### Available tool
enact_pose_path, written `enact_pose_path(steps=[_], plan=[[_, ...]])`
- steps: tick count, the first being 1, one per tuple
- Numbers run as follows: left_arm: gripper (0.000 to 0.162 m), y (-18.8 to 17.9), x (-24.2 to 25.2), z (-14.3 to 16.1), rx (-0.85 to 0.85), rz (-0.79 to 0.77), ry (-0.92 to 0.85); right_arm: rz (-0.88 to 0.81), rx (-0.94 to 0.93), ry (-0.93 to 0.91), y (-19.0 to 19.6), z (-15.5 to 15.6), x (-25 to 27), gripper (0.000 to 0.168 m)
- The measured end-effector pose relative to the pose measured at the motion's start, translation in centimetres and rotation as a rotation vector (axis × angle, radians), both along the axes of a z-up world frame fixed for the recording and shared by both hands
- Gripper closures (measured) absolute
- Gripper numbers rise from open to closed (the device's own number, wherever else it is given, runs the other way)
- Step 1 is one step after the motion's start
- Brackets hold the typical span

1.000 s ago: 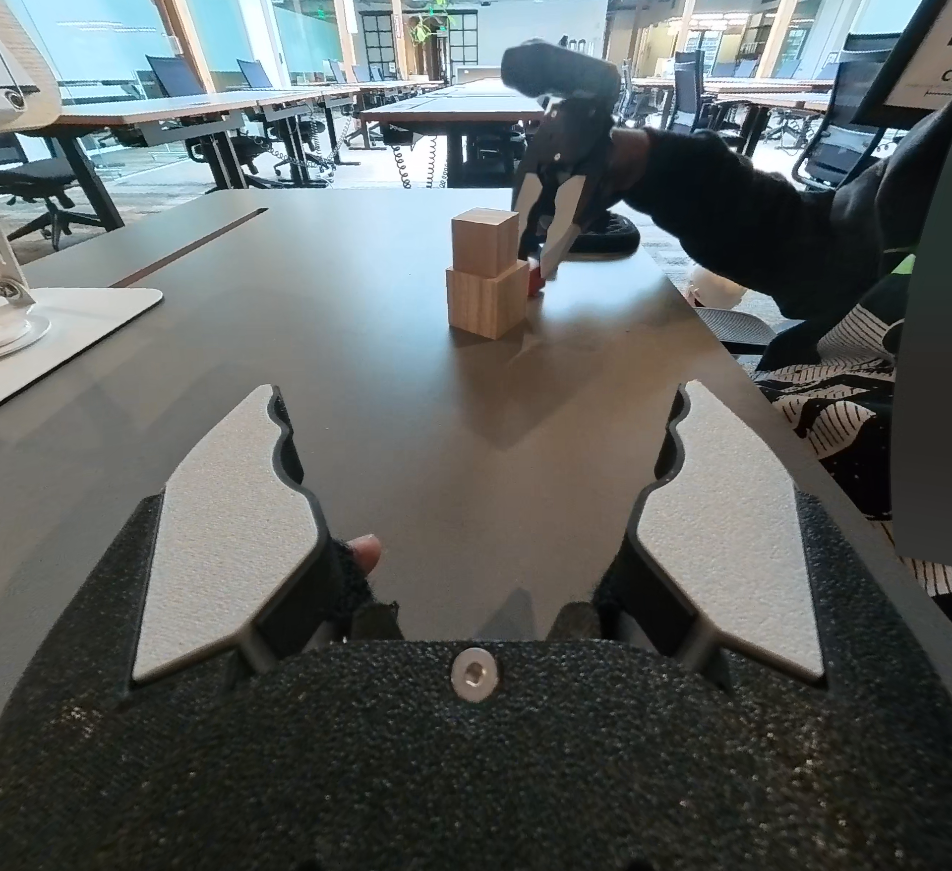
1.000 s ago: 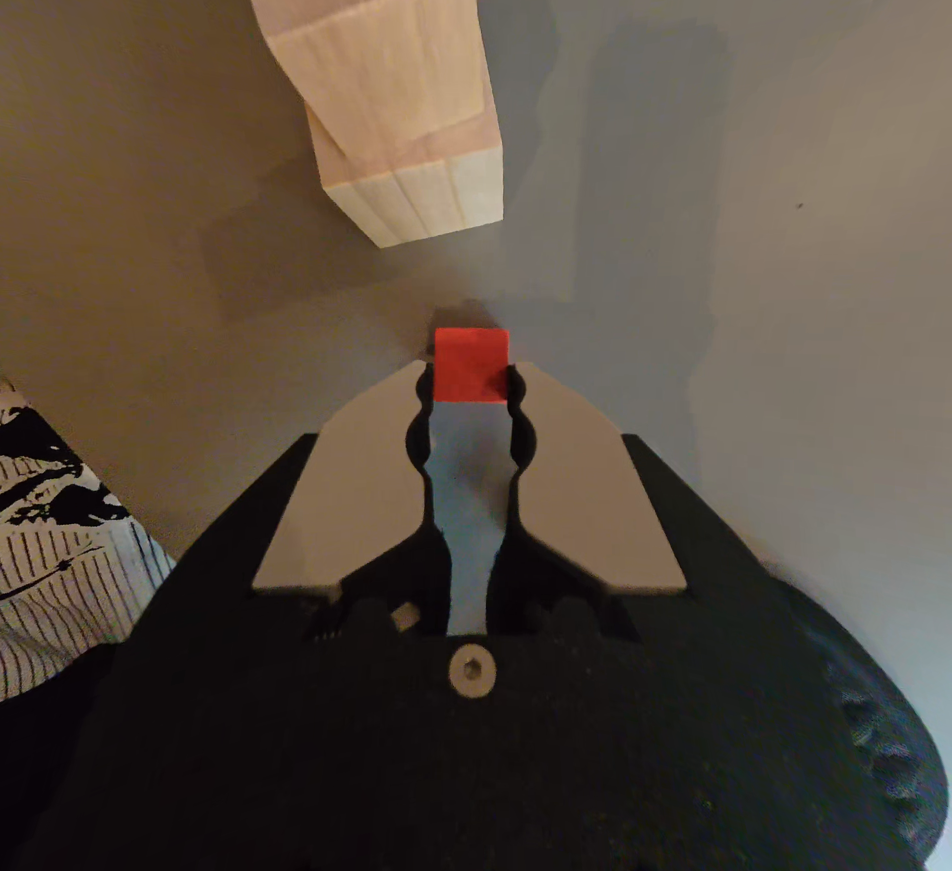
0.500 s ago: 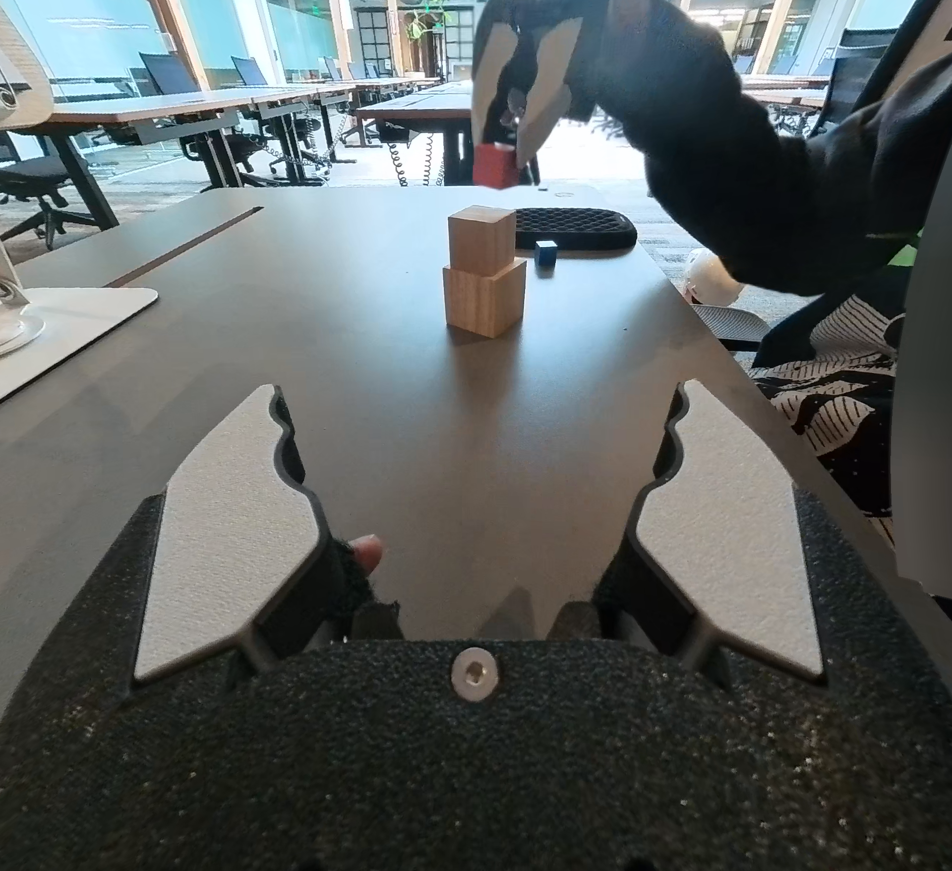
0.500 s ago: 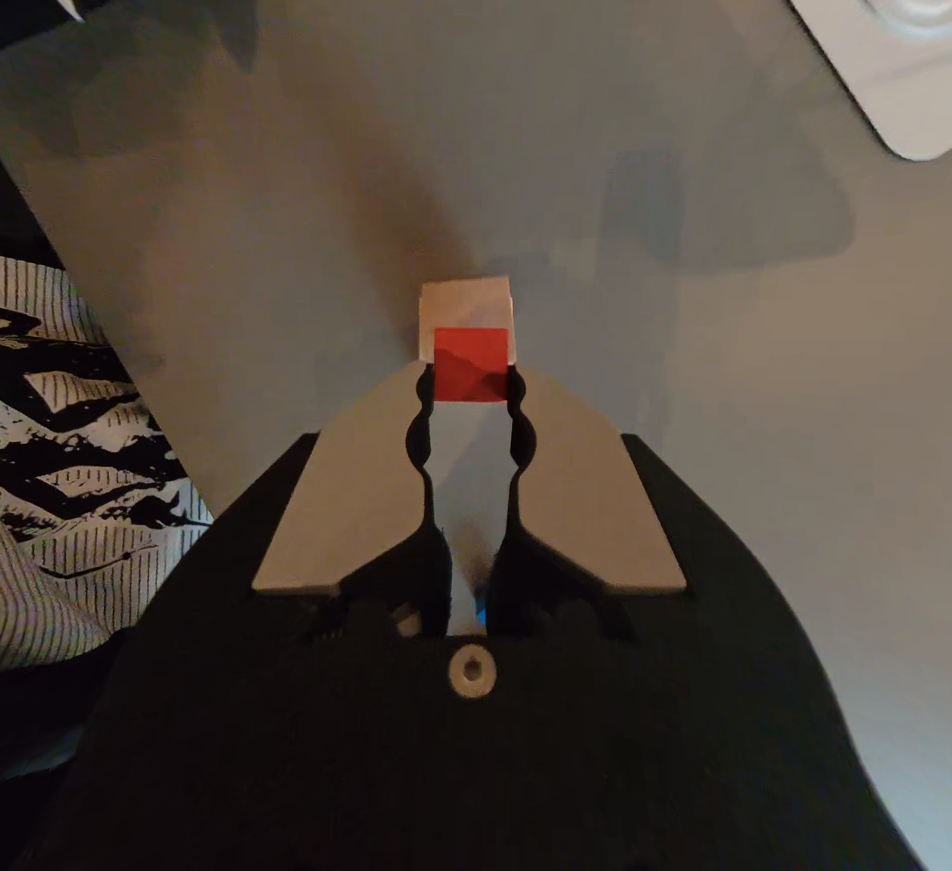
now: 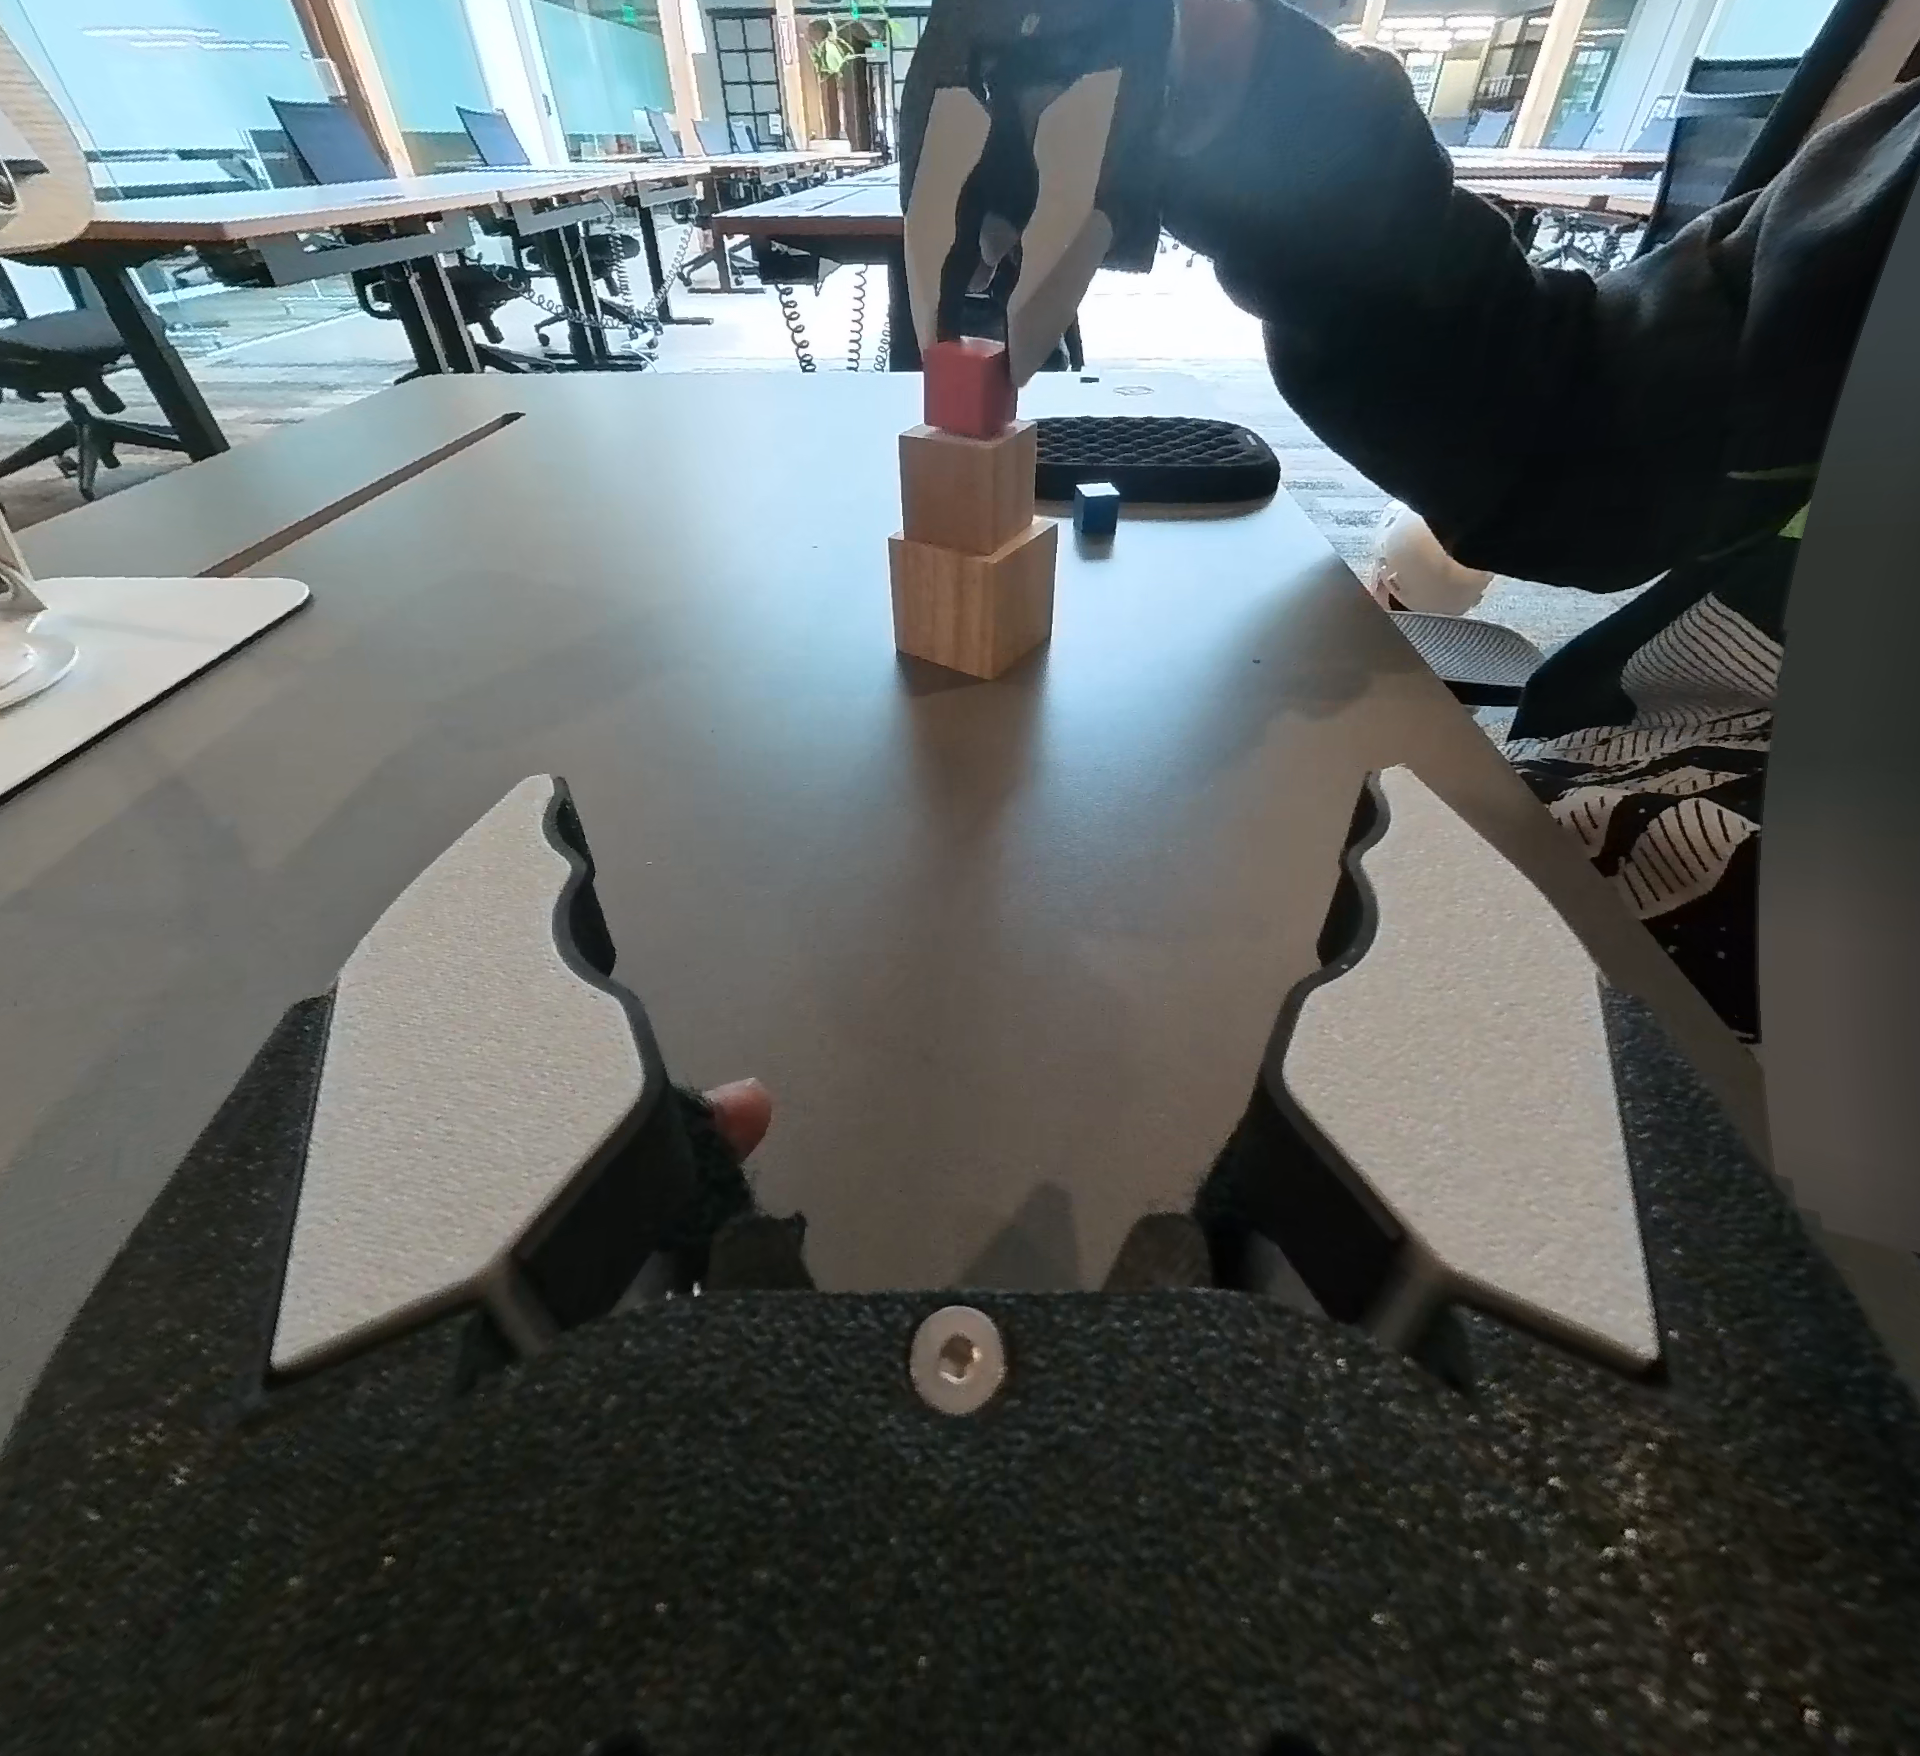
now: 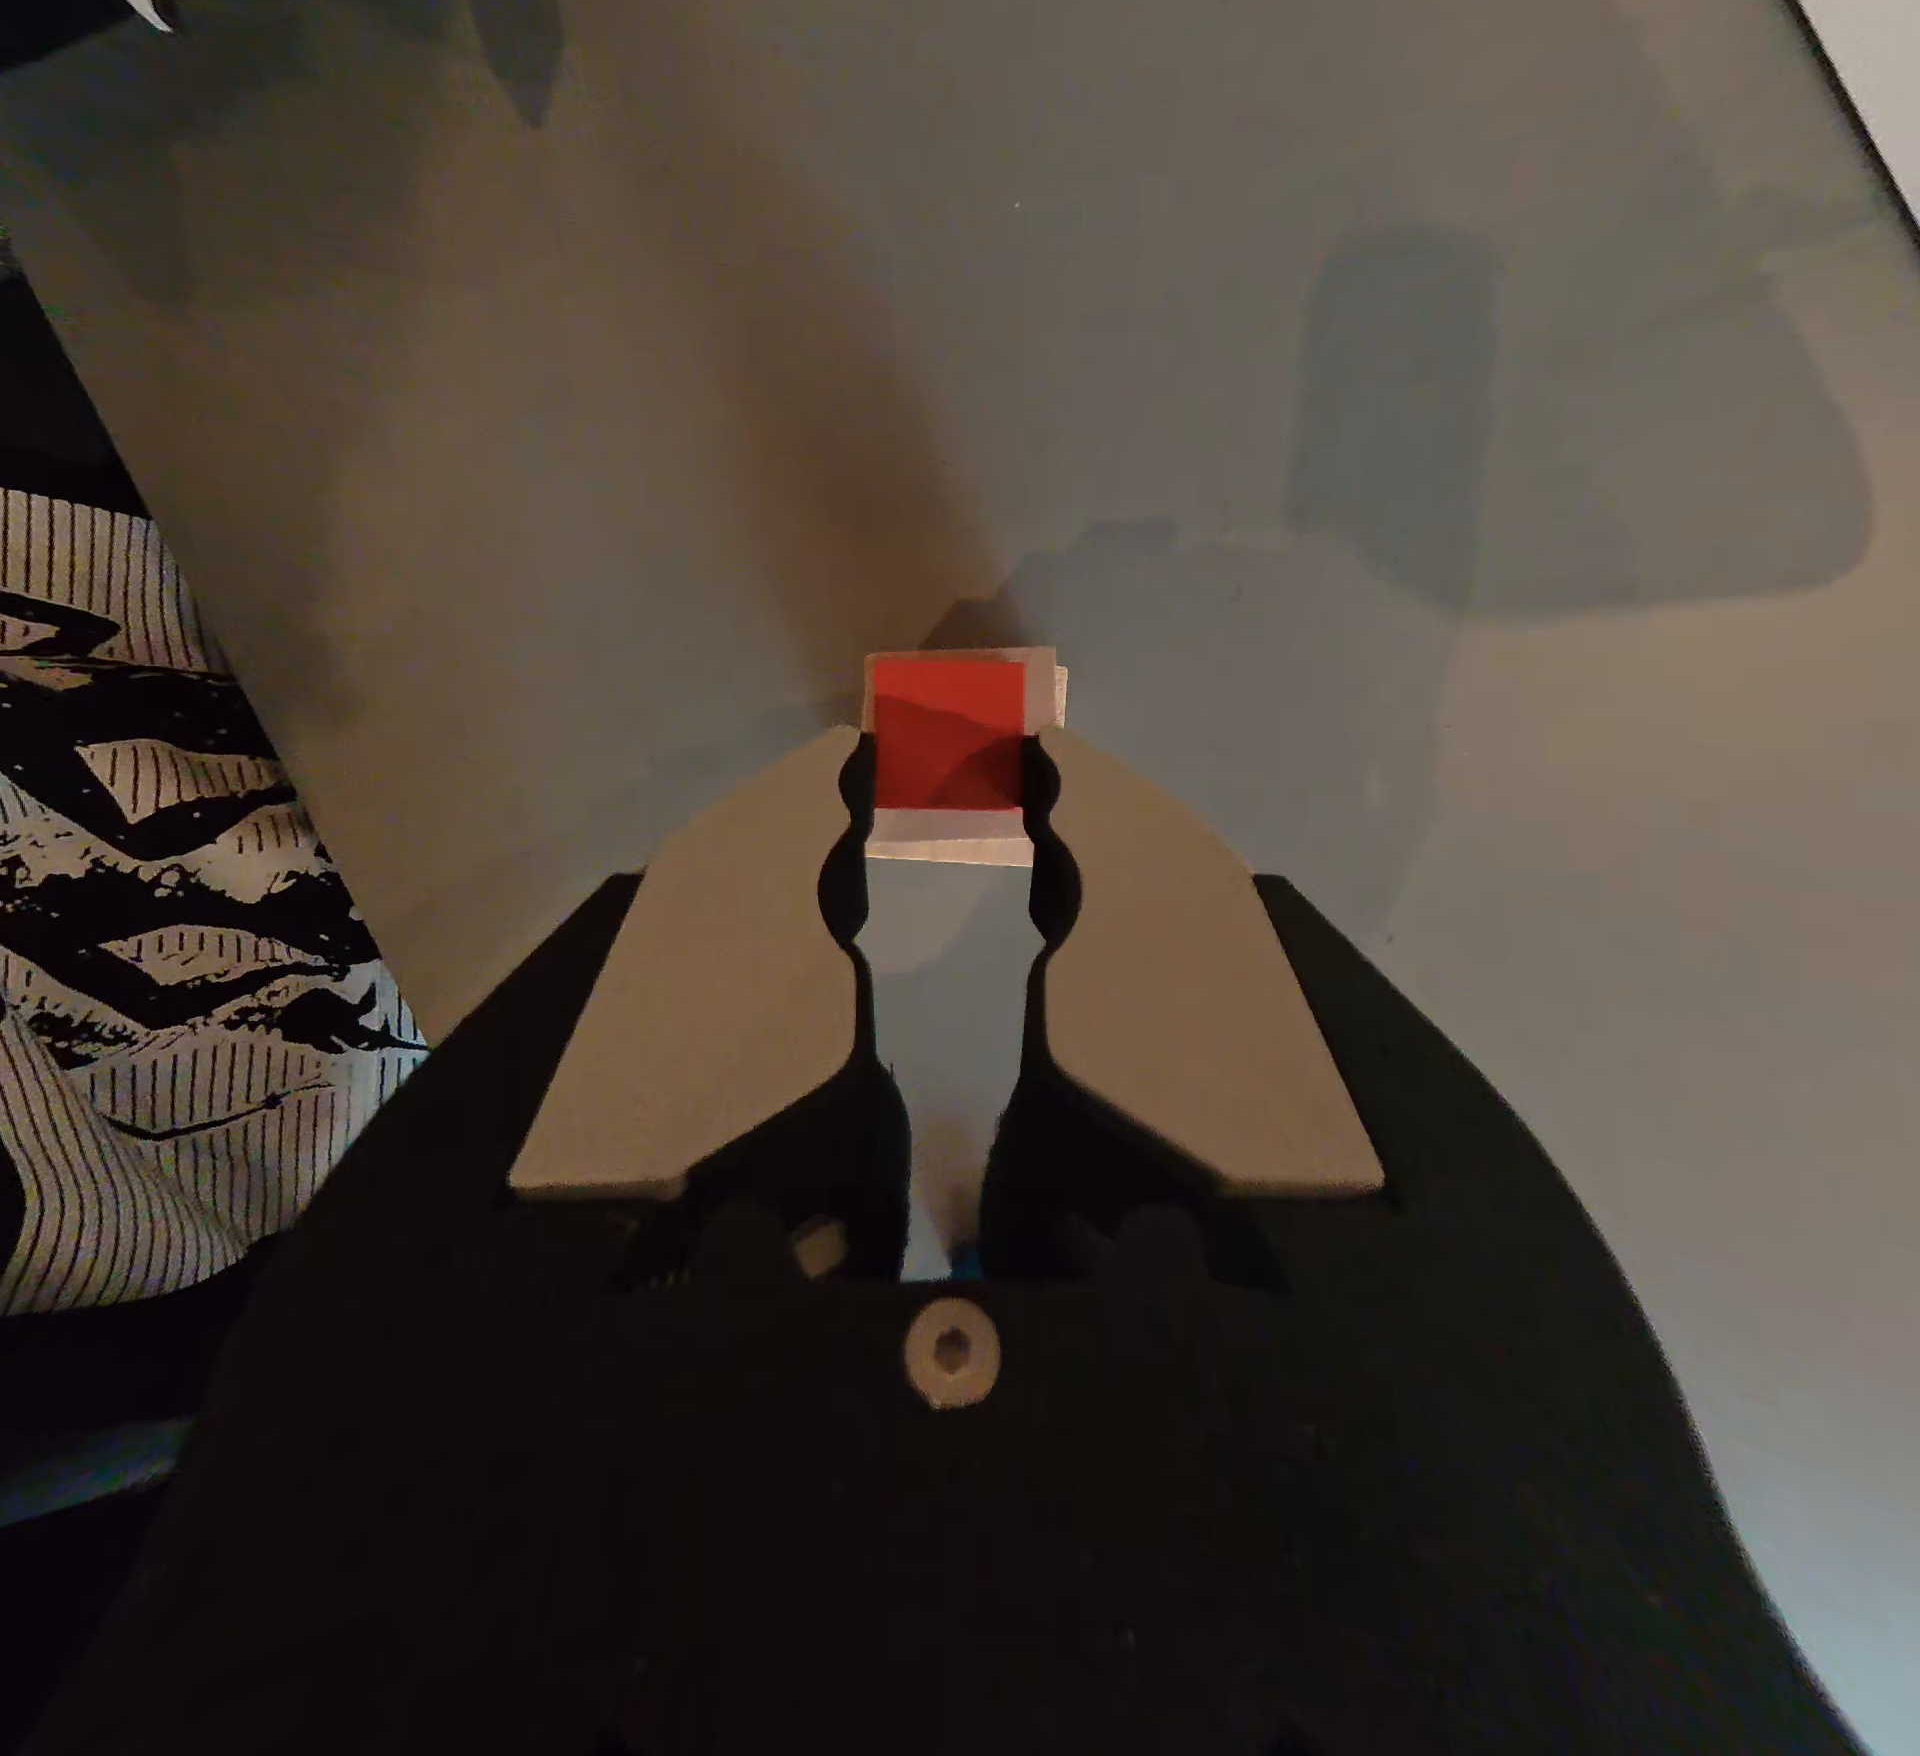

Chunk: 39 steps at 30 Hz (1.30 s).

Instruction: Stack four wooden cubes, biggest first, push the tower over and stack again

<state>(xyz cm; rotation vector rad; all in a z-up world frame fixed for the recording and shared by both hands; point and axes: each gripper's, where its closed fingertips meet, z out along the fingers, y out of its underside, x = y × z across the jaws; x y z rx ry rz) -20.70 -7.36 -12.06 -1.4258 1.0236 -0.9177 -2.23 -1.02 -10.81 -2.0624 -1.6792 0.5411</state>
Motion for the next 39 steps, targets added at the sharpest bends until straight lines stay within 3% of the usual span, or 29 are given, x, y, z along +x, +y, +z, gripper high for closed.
enact_pose_path(steps=[4,9,12,15,23,30,33,39], plan=[[0.029,0.0,0.0,0.0,0.000,0.001,0.000,0.003,0.000,0.002,0.0,-0.1,0.0,0.142],[0.029,0.0,0.0,0.0,0.000,0.001,-0.001,-0.018,0.019,0.033,0.2,0.5,0.2,0.120],[0.029,0.0,0.0,0.0,0.003,0.003,-0.001,-0.076,0.051,0.082,-0.1,1.4,1.5,0.118],[0.029,0.0,0.0,0.0,0.003,0.003,0.001,-0.223,0.084,0.071,-0.5,0.2,5.5,0.121],[0.029,0.1,0.0,0.0,0.000,0.007,0.003,-0.570,-0.025,-0.109,-1.7,-7.4,14.8,0.129],[0.030,0.1,0.0,-0.1,0.000,0.007,0.005,-0.612,-0.104,-0.172,-2.2,-10.1,15.9,0.133],[0.030,0.1,0.0,0.0,-0.005,0.005,0.002,-0.609,-0.100,-0.189,-2.1,-10.3,16.2,0.146],[0.030,0.1,0.0,-0.1,-0.004,0.004,0.007,-0.590,-0.059,-0.135,-1.7,-9.7,15.7,0.147]])
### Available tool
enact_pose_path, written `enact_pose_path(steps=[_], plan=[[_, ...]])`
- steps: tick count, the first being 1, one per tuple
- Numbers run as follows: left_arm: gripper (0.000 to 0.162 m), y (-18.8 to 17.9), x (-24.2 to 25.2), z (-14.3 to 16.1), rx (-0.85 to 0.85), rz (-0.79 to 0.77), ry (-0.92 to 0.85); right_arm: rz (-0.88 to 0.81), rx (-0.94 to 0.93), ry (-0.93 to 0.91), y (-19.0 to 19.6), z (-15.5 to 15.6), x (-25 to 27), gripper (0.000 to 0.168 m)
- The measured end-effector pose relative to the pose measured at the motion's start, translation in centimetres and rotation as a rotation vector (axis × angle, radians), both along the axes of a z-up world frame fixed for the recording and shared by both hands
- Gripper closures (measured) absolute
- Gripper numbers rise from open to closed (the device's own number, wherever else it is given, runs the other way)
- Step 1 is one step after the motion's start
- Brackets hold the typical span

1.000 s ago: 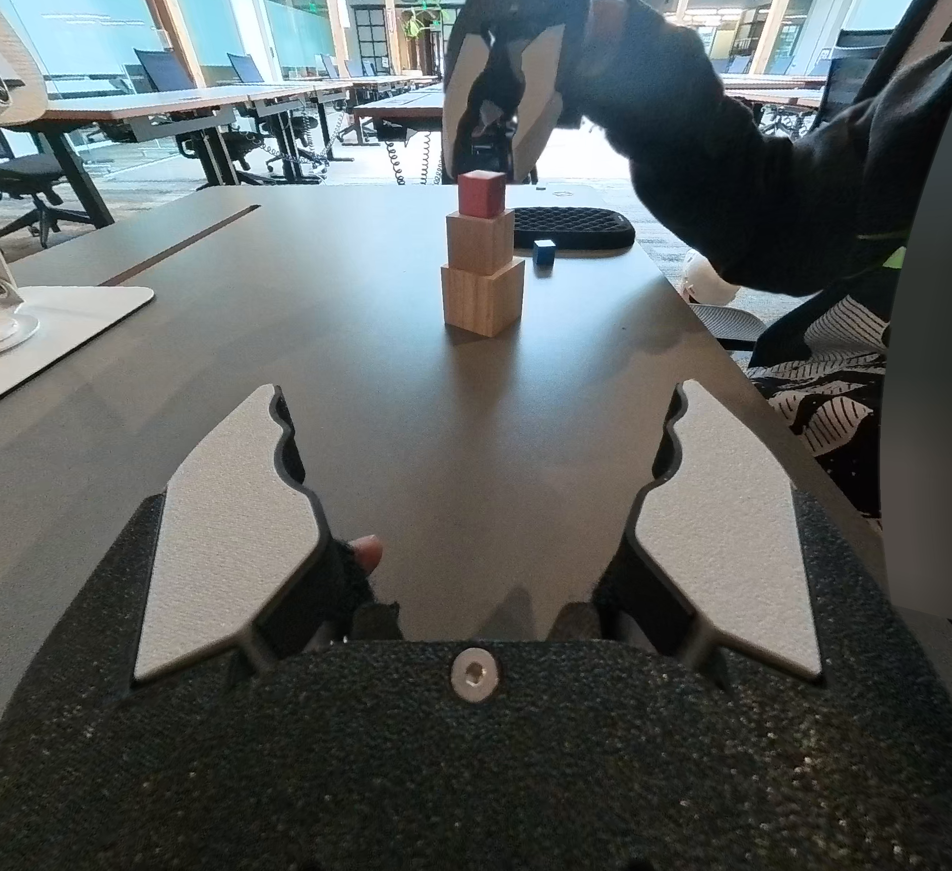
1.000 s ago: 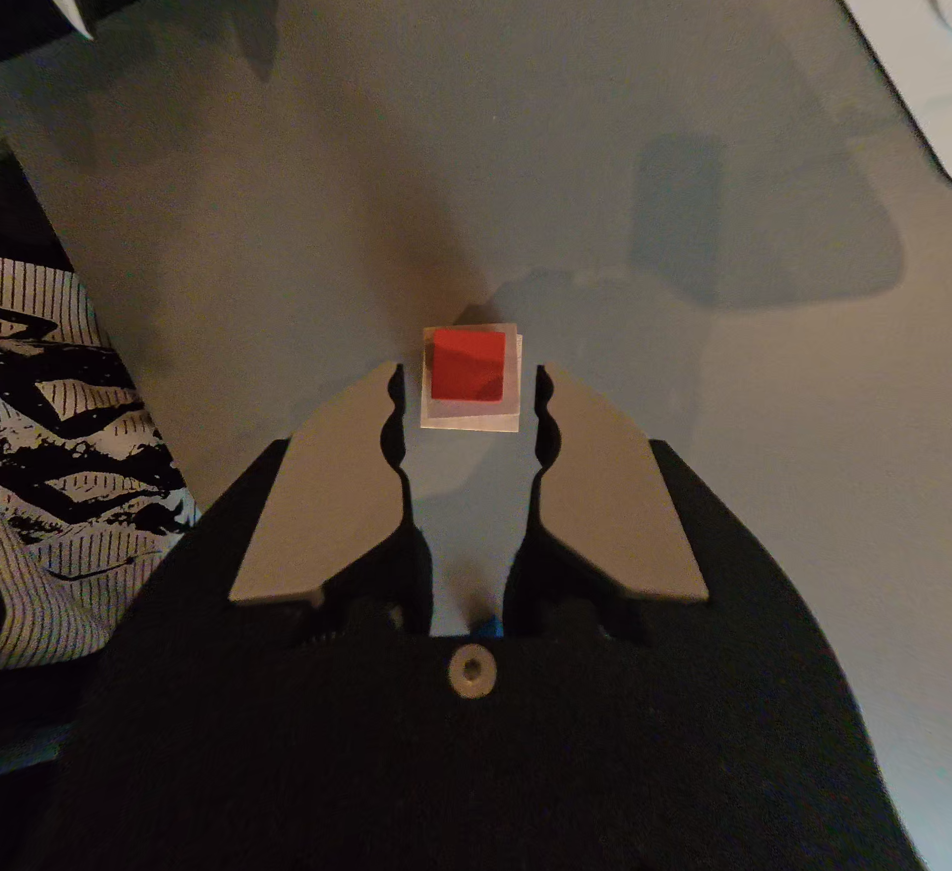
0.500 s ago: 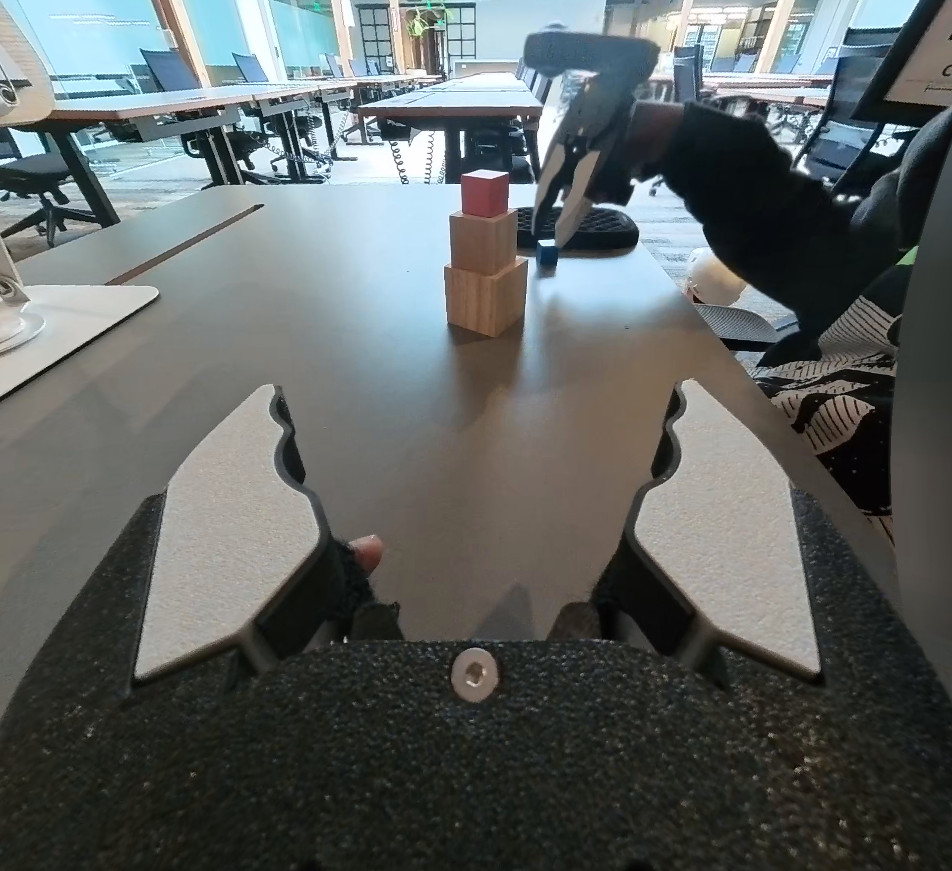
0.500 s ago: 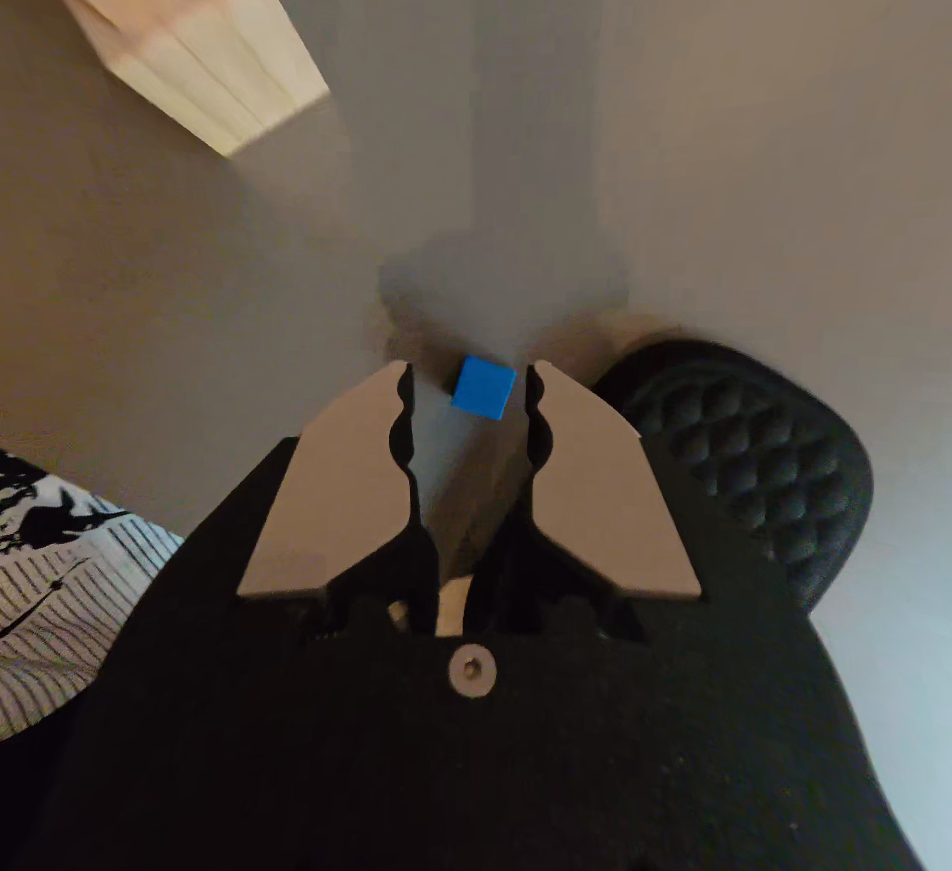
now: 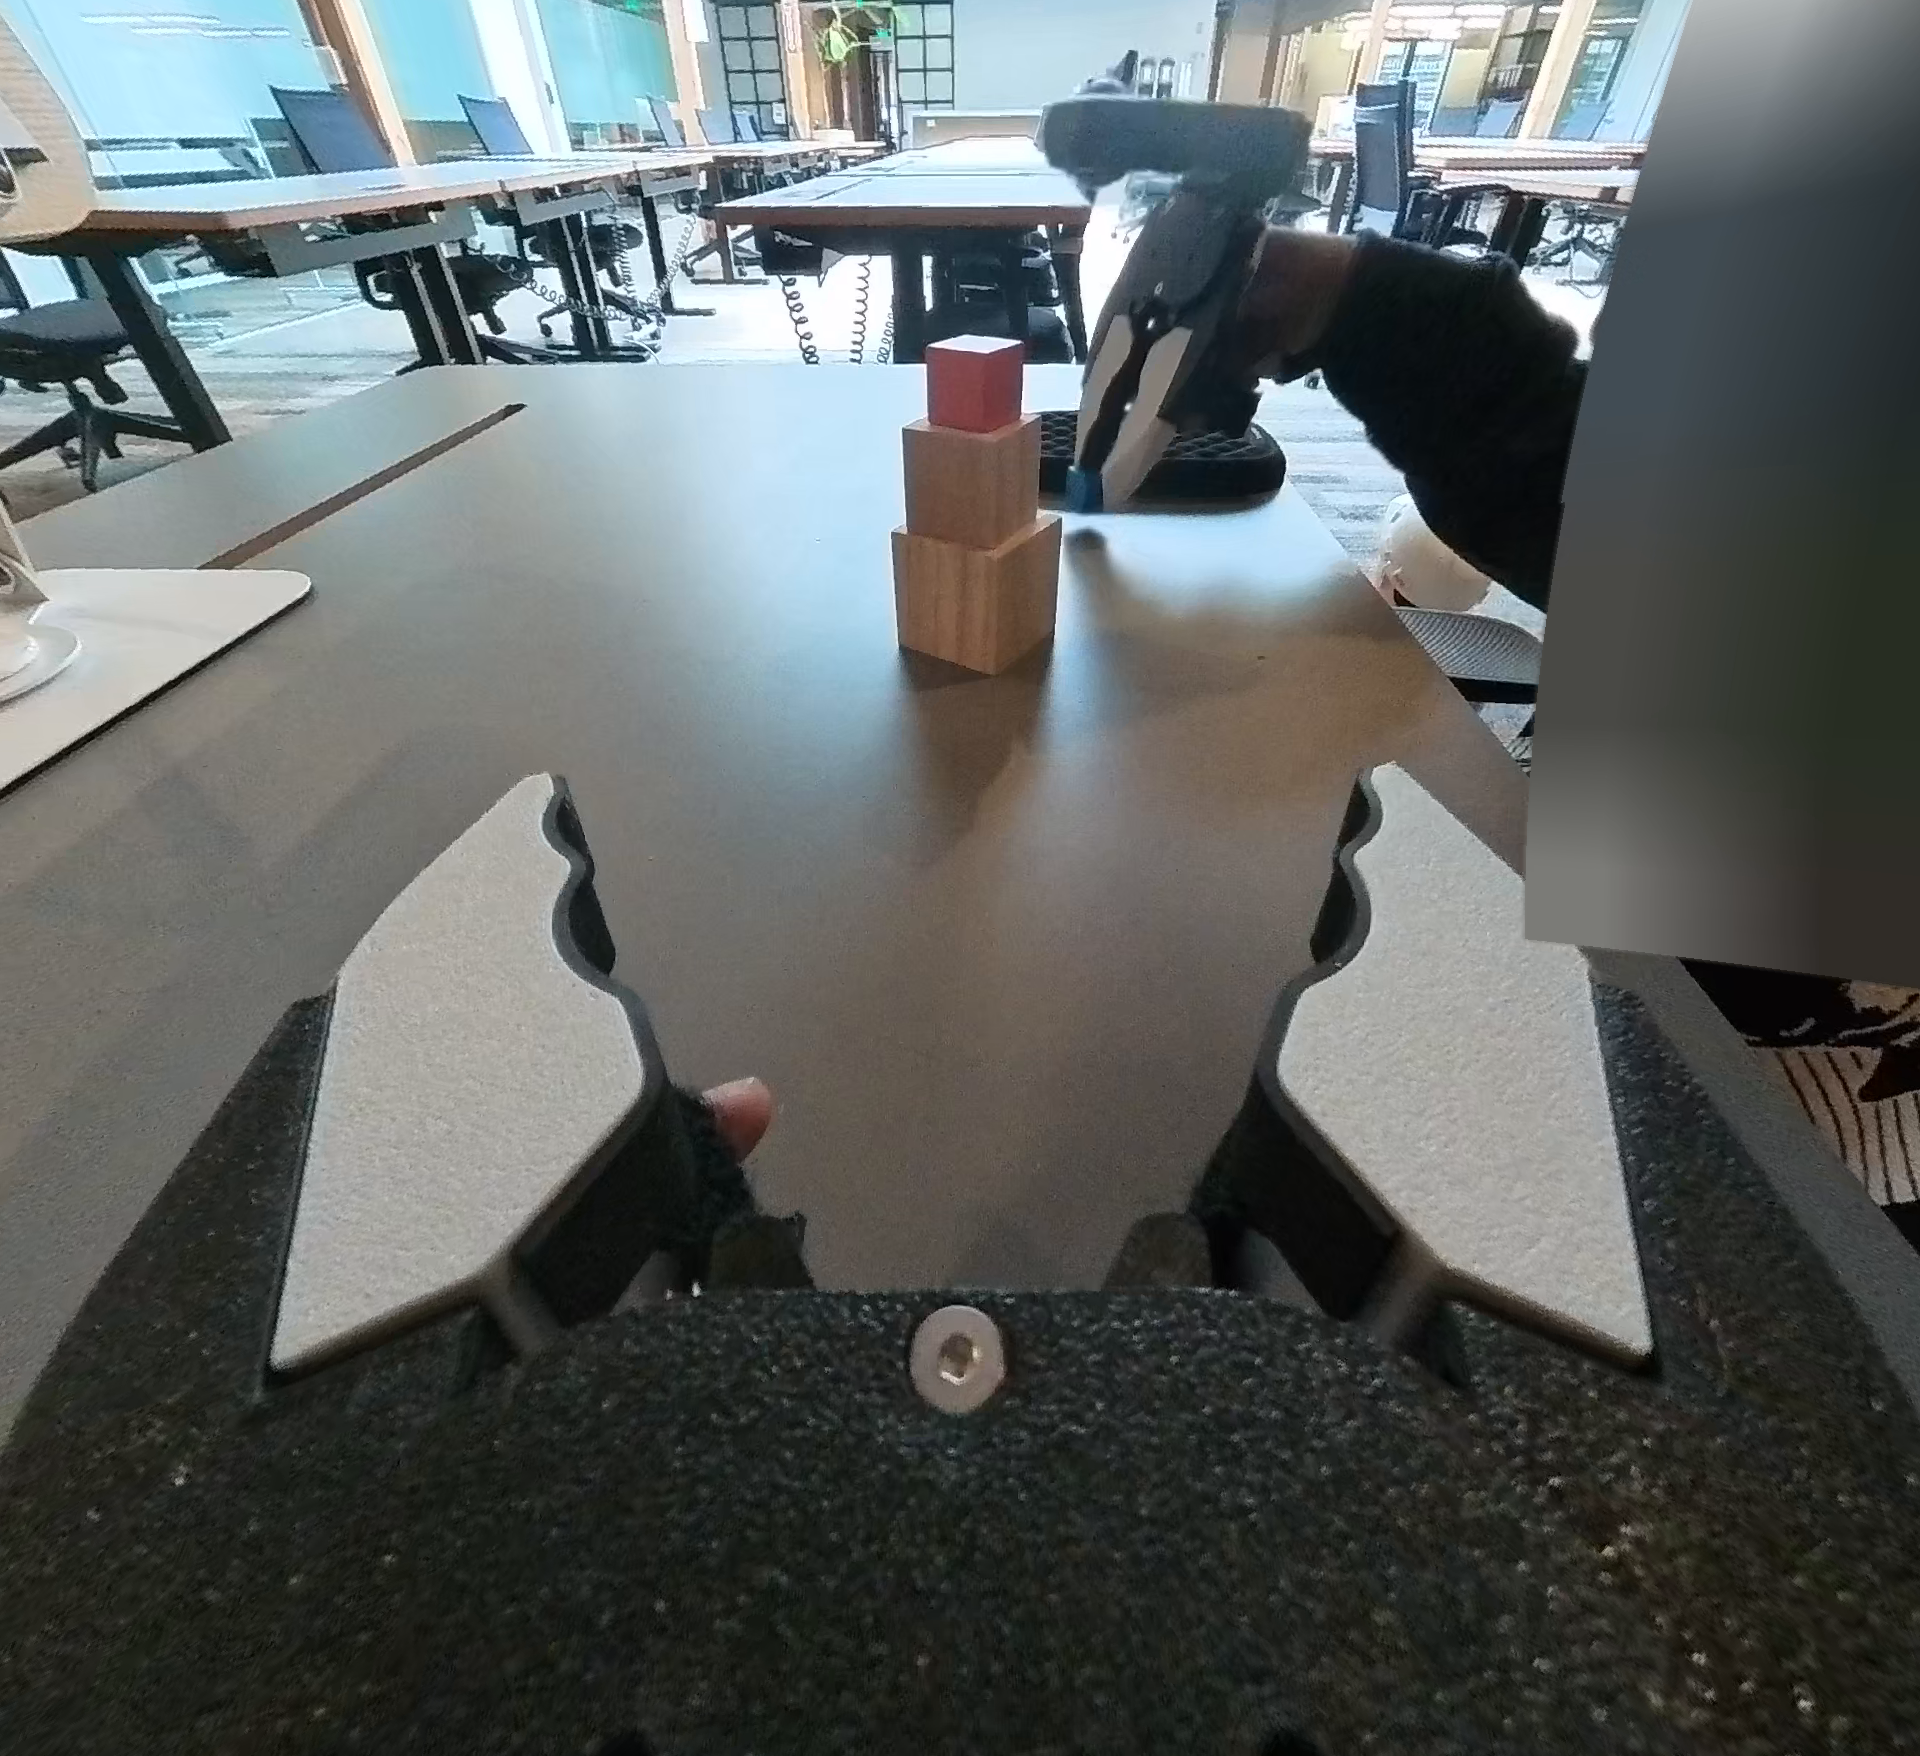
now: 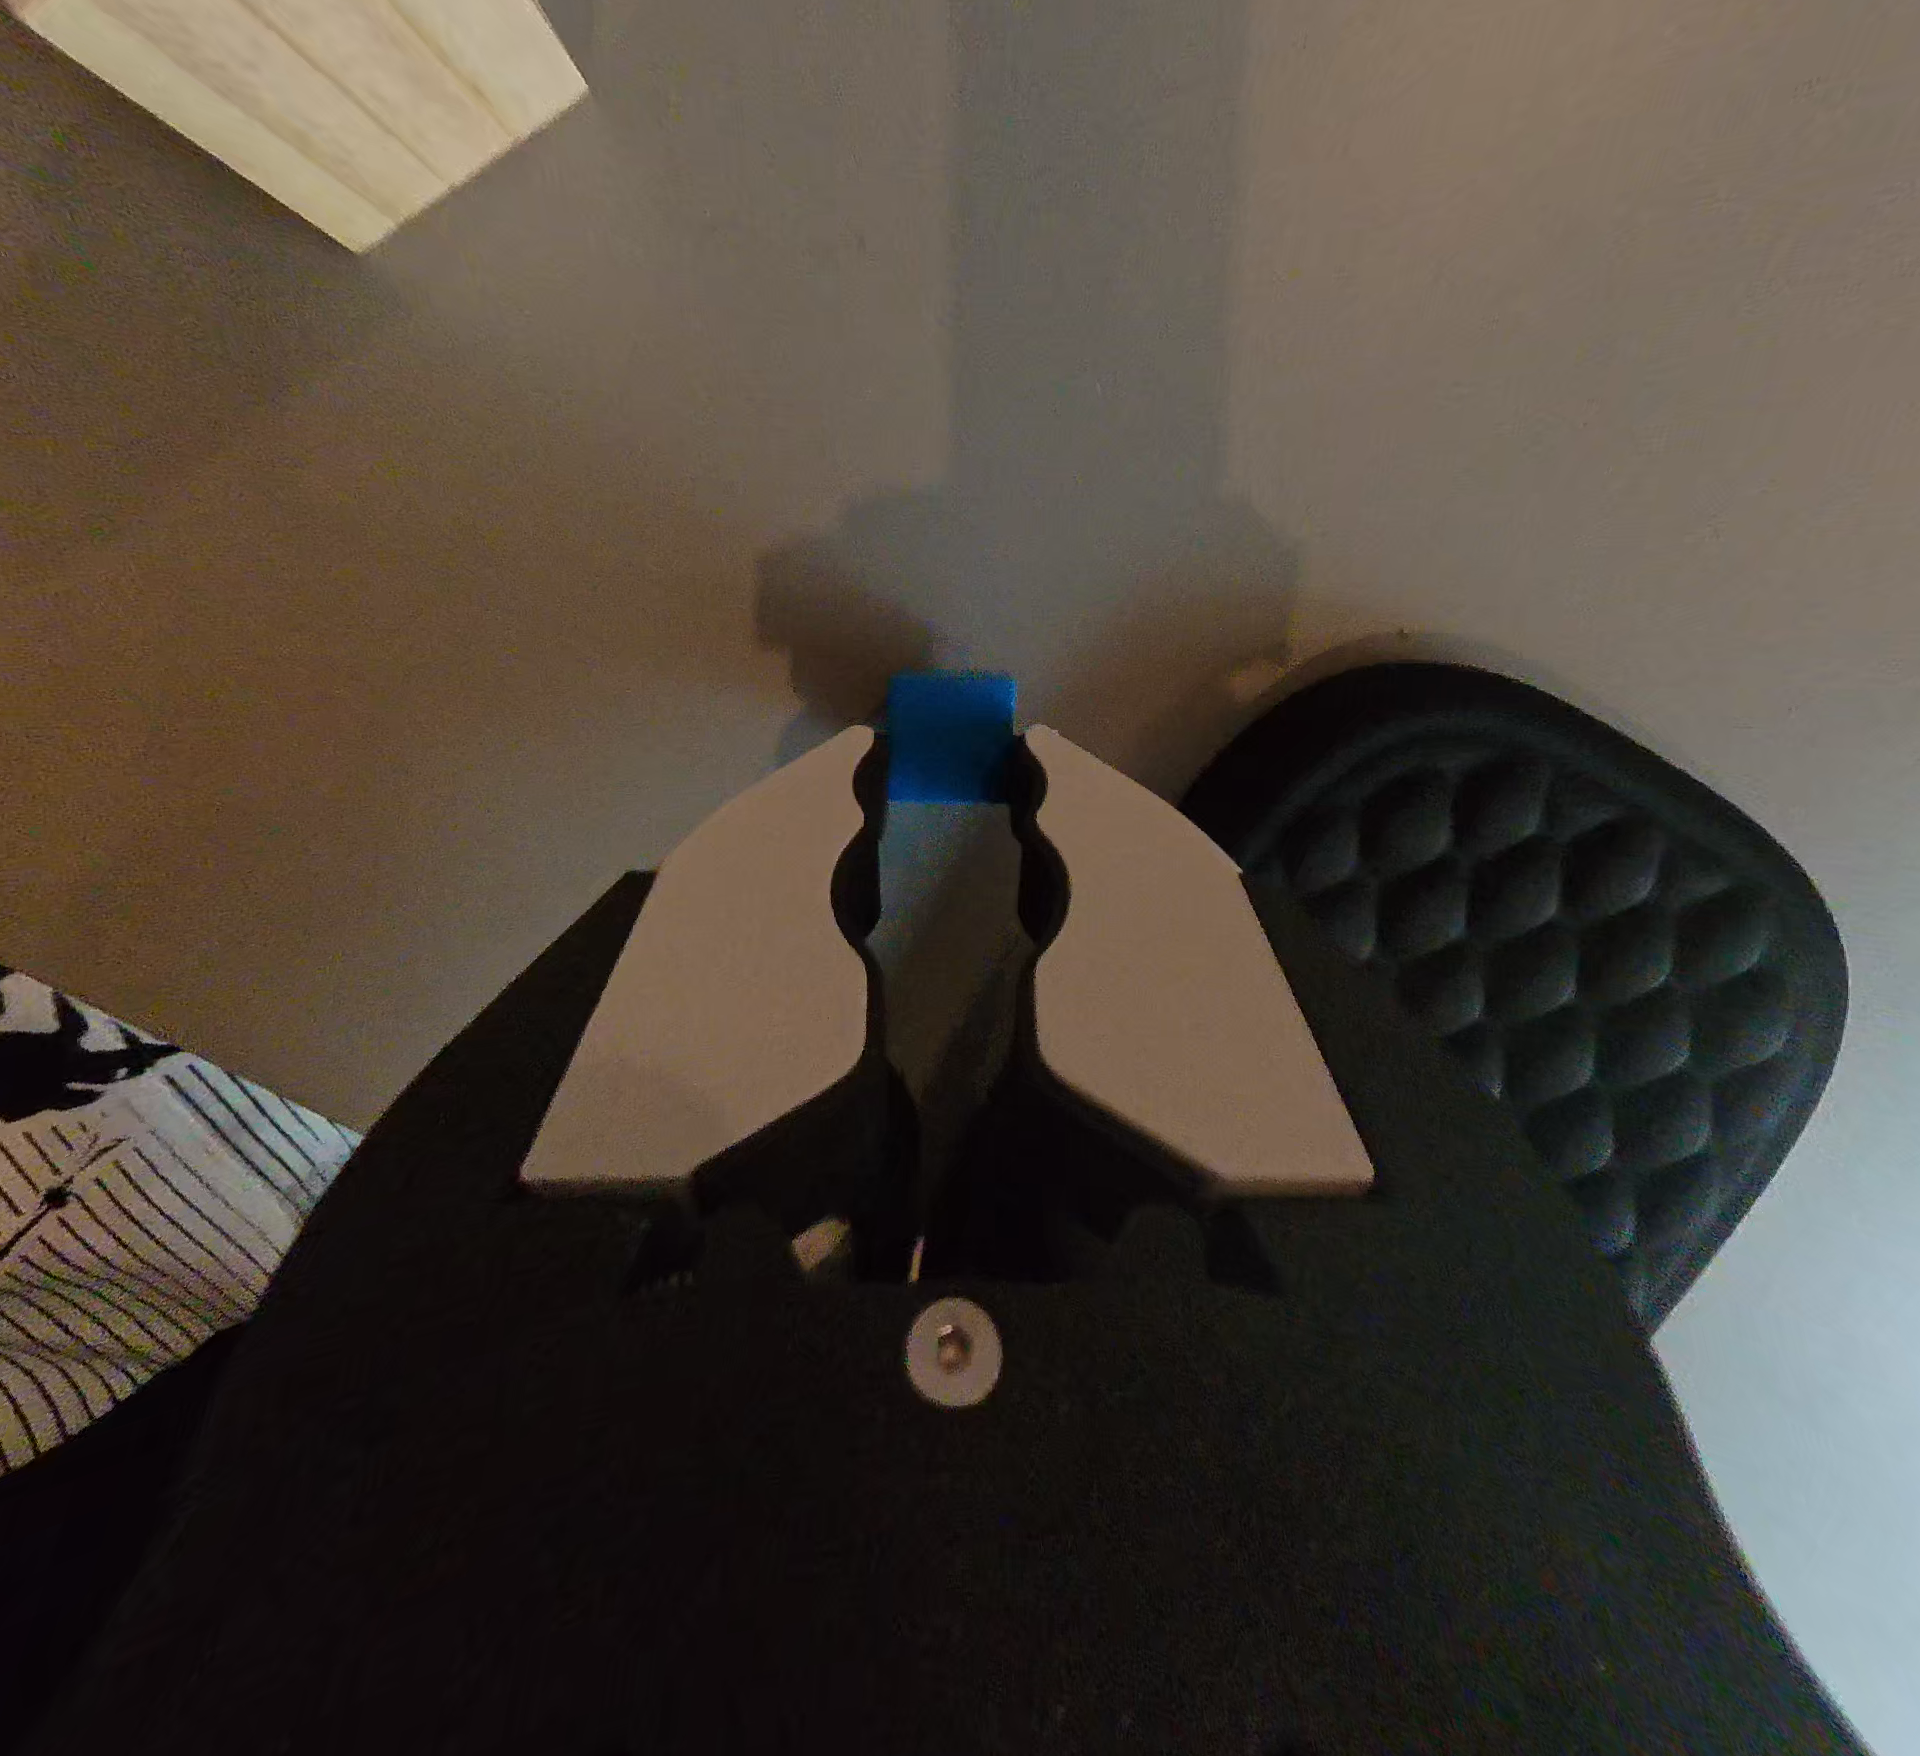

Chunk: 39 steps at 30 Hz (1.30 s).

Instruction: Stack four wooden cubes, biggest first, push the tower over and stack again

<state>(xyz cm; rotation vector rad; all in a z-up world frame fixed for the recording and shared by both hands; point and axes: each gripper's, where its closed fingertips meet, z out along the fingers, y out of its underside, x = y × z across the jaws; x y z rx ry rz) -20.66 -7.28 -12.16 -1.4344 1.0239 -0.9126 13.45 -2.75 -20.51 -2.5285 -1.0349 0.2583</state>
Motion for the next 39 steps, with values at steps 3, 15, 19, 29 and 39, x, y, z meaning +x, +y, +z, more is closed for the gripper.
enact_pose_path(steps=[3,15,19,29,39], plan=[[0.030,0.0,0.0,0.0,-0.001,0.000,-0.003,0.012,0.028,0.020,0.0,1.3,-0.6,0.147],[0.030,0.0,0.0,0.0,0.002,-0.003,0.003,0.238,0.250,0.025,0.9,10.6,-7.1,0.147],[0.029,0.0,0.1,0.0,0.000,-0.005,0.002,0.343,0.293,0.058,0.6,13.2,-10.1,0.147],[0.030,0.0,0.0,0.0,0.000,-0.003,0.000,0.515,0.276,0.107,-0.1,15.7,-14.1,0.147],[0.030,0.1,0.0,0.0,-0.009,-0.004,-0.006,0.595,0.152,0.103,-0.5,13.5,-15.8,0.147]])
